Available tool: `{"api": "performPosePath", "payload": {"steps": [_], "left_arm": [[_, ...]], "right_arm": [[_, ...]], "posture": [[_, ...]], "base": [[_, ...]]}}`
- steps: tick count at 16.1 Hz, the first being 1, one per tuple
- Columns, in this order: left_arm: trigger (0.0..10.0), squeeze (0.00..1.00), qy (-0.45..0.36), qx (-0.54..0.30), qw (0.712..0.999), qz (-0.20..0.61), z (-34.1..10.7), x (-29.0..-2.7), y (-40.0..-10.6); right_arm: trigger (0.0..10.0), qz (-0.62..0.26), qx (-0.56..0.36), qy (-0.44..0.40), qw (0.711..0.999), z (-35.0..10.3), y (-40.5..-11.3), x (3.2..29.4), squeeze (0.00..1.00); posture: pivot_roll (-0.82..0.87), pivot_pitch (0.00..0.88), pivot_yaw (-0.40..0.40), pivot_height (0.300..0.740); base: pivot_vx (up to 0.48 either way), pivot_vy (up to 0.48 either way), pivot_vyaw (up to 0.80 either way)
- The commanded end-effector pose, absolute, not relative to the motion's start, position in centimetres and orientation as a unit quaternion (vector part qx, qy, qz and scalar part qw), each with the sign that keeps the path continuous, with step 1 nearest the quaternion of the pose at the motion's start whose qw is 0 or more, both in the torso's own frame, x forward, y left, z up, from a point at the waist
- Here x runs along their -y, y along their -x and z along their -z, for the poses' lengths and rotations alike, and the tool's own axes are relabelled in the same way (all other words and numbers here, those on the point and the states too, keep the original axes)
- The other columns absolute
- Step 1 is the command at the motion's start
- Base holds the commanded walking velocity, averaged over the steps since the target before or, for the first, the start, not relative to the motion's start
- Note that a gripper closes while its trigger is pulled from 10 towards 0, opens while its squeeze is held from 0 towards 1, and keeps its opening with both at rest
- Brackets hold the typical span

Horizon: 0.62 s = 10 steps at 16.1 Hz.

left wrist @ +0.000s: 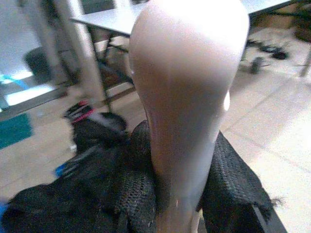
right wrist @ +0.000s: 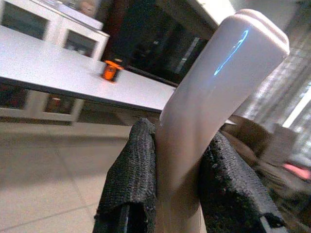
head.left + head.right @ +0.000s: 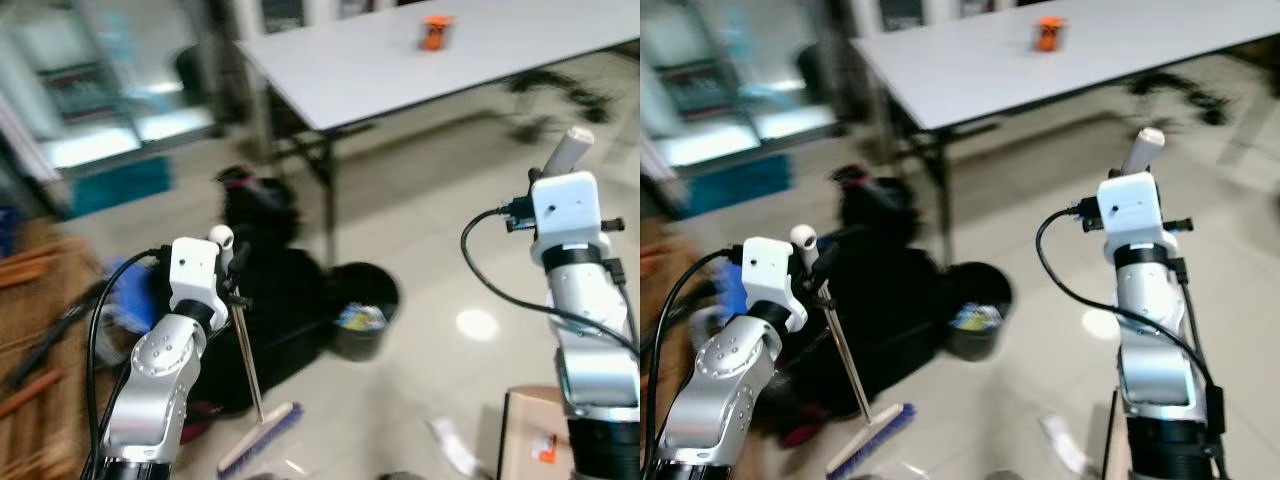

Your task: Sweep floor

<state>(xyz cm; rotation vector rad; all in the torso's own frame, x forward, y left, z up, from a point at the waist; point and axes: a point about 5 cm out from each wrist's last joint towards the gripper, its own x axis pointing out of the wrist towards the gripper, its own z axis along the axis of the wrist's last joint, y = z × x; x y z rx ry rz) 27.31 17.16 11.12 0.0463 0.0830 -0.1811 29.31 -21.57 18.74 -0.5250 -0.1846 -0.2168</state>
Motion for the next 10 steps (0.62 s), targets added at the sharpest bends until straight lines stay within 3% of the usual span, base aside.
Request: {"api": "performPosePath", "payload": {"steps": [1,5,6,10], "left_arm": [[10.0,0.0,-0.035,-0.021,0.995,0.087,-11.9,-17.1,-27.0],[10.0,0.0,-0.046,-0.019,0.995,0.081,-12.1,-17.3,-26.6],[10.0,0.0,-0.058,-0.013,0.995,0.077,-12.4,-17.5,-26.5],[10.0,0.0,-0.065,-0.008,0.994,0.082,-13.2,-17.3,-26.3]], "right_arm": [[10.0,0.098,0.127,0.252,0.954,-19.1,-29.5,20.4,0.0],[10.0,0.069,0.095,0.196,0.974,-18.1,-29.9,19.5,0.0],[10.0,0.057,0.081,0.14,0.985,-17.6,-30.0,19.2,0.0],[10.0,0.064,0.075,0.084,0.992,-16.9,-30.2,19.1,0.0]], "posture": [[0.05,0.0,0.003,0.74],[0.08,0.0,-0.045,0.74],[0.1,0.0,-0.065,0.74],[0.1,0.003,-0.061,0.74]], "base": [[0.0,0.0,-0.8],[0.0,0.0,-0.8],[0.0,0.0,-0.8],[0.0,0.0,-0.8]]}}
